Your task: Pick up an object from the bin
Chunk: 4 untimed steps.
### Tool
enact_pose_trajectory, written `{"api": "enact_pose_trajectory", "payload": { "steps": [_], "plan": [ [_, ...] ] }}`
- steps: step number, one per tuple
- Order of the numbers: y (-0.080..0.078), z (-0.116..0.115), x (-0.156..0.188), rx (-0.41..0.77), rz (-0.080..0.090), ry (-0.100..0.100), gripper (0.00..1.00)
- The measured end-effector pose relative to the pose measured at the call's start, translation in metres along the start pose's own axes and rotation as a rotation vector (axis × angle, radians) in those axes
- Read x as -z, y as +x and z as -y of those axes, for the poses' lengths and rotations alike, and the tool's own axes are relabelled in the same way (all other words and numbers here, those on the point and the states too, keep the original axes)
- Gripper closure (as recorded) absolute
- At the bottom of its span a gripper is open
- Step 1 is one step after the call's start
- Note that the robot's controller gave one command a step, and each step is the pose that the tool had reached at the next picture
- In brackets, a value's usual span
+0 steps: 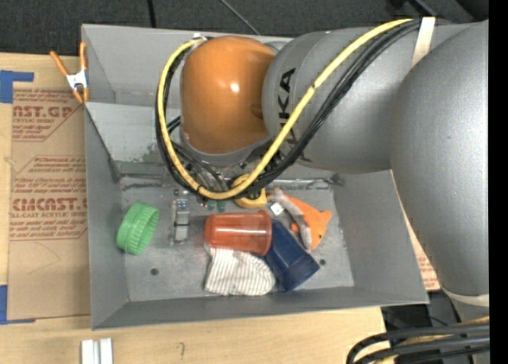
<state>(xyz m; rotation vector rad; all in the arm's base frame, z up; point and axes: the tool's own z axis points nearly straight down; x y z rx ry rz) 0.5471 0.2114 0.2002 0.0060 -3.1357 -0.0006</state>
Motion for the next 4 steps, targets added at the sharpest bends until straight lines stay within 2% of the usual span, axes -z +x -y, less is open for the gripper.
{"api": "enact_pose_trajectory", "payload": {
  "steps": [1,2,3,4],
  "plan": [
    [-0.001,0.001,0.005,-0.002,0.007,-0.001,0.00],
    [-0.007,0.032,-0.046,0.061,0.013,-0.002,0.00],
    [0.003,0.076,-0.115,0.095,0.010,0.000,0.00],
    [0.003,0.093,-0.083,0.150,-0.002,0.002,0.00]
  ]
}}
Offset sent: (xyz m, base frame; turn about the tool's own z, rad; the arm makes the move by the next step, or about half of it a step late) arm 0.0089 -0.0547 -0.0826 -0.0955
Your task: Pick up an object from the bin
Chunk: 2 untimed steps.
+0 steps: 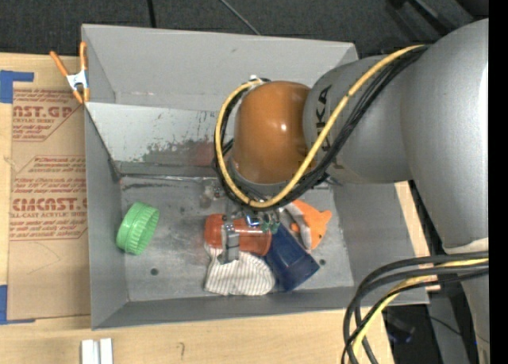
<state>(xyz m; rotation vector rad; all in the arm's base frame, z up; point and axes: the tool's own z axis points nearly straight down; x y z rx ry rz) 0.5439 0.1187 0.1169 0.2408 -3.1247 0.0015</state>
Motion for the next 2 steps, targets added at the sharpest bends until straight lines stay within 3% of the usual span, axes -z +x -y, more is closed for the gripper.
{"api": "enact_pose_trajectory", "payload": {
  "steps": [1,2],
  "plan": [
    [0.0170,0.0515,-0.0270,0.156,0.010,-0.001,1.00],
    [0.0170,0.0514,-0.0270,0.156,0.010,-0.001,1.00]
  ]
}}
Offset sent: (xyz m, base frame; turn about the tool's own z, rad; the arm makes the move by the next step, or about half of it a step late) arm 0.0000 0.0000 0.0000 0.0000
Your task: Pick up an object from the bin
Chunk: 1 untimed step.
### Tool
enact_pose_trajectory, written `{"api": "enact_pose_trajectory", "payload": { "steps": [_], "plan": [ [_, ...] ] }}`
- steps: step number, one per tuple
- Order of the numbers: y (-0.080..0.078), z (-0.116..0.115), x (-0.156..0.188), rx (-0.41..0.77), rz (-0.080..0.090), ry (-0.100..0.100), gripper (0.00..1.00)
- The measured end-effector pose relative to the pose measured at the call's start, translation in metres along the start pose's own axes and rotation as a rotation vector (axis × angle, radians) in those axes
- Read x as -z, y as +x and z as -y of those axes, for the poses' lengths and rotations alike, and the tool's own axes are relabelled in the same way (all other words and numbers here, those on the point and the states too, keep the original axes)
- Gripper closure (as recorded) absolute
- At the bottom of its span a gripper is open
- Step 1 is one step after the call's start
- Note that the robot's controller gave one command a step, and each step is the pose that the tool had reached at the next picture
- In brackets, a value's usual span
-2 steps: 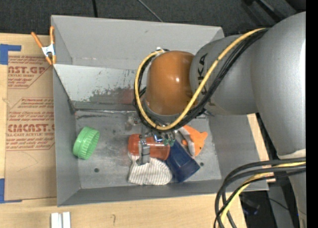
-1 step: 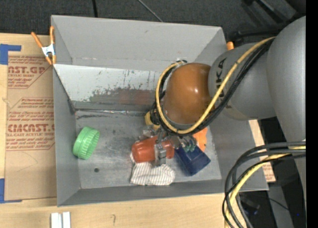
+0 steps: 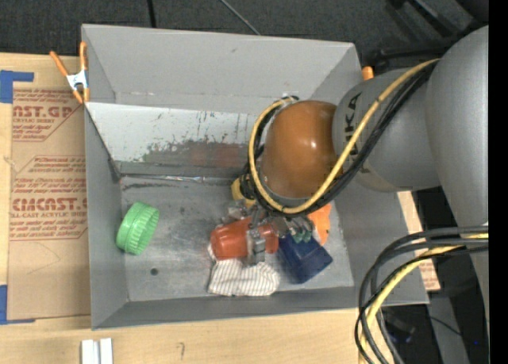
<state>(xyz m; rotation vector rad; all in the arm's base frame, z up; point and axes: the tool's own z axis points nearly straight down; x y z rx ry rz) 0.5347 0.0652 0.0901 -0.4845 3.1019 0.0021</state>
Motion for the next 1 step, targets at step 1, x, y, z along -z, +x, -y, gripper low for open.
{"api": "enact_pose_trajectory", "payload": {
  "steps": [1],
  "plan": [
    [0.0009,-0.0122,0.1242,-0.040,0.000,0.000,1.00]
  ]
}}
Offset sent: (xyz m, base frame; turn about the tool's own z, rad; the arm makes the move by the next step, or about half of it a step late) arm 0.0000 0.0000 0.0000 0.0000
